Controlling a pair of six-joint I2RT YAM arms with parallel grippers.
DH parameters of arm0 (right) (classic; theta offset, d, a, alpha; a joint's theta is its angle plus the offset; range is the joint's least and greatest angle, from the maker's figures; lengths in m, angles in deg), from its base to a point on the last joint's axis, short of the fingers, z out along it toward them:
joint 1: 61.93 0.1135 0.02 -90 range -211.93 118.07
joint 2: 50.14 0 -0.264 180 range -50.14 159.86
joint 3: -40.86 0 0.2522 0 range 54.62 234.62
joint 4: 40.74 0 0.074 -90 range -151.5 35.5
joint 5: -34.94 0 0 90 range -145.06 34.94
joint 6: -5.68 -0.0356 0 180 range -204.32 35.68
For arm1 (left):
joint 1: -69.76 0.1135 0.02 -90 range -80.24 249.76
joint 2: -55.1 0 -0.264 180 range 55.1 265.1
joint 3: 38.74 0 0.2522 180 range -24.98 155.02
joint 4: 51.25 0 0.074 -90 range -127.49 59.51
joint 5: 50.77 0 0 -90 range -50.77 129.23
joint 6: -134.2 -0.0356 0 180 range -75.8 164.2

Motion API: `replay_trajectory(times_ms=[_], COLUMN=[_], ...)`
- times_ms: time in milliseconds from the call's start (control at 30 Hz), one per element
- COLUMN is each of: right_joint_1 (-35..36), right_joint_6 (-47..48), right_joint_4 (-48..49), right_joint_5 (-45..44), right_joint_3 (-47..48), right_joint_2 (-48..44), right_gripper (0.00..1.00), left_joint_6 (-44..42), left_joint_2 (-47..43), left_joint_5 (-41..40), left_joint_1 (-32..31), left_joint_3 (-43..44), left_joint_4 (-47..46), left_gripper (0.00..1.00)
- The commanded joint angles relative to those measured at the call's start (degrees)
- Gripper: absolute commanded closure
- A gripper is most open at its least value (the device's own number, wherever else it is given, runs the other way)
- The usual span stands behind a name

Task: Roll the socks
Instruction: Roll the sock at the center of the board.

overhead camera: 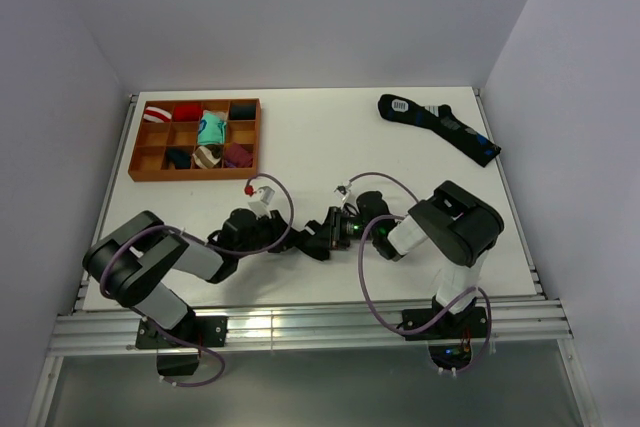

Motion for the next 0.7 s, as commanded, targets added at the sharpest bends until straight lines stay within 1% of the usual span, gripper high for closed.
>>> replay_trajectory(times_ms=[0, 33, 67, 133, 167, 233, 267, 433, 567, 667], right_joint_1=[0.2, 0.4, 0.5, 0.8, 0.9, 1.1, 1.1, 1.5, 2.2, 4.1], right_joint_6=[8.0, 8.3, 8.6, 9.5, 9.6, 10.5, 10.7, 13.1, 14.6, 16.3], right_joint_4=[-25.2, -27.0, -28.0, -32.3, -33.6, -37.1, -38.3, -43.3, -42.6, -41.2], right_joint_5=[-12.0, -12.8, -13.6, -16.5, -17.4, -19.3, -20.2, -25.3, -28.5, -30.8], right_joint_3=[-4.4, -4.3, -4.0, -3.4, -2.7, -2.1, -1.4, -0.9, -1.4, -1.0], right_joint_2=[2.0, 1.0, -1.5, -4.1, -6.9, -10.0, -13.3, -23.9, -32.6, -37.2], right_gripper=[0.77, 0.73, 0.67, 0.62, 0.59, 0.57, 0.55, 0.52, 0.50, 0.48], left_joint_6=[-0.5, -0.3, 0.2, 1.1, 2.2, 3.2, 4.2, 6.2, 6.7, 6.6], left_joint_2=[-1.5, -2.0, -2.6, -3.9, -4.3, -5.2, -5.4, -7.7, -9.3, -10.0], left_joint_5=[-5.5, -6.6, -8.9, -11.1, -12.2, -15.1, -16.9, -20.9, -22.7, -23.1], left_joint_1=[-1.0, -1.6, -1.9, -2.6, -2.9, -3.6, -3.8, -5.3, -6.7, -7.0], left_joint_3=[2.2, 2.4, 2.3, 2.3, 2.3, 1.9, 1.9, 2.0, 3.5, 5.2], left_joint_4=[9.6, 11.2, 13.3, 15.7, 17.8, 19.3, 21.4, 27.0, 31.4, 34.6], left_gripper=[1.00, 1.00, 1.00, 1.00, 1.00, 1.00, 1.00, 1.00, 1.00, 1.00])
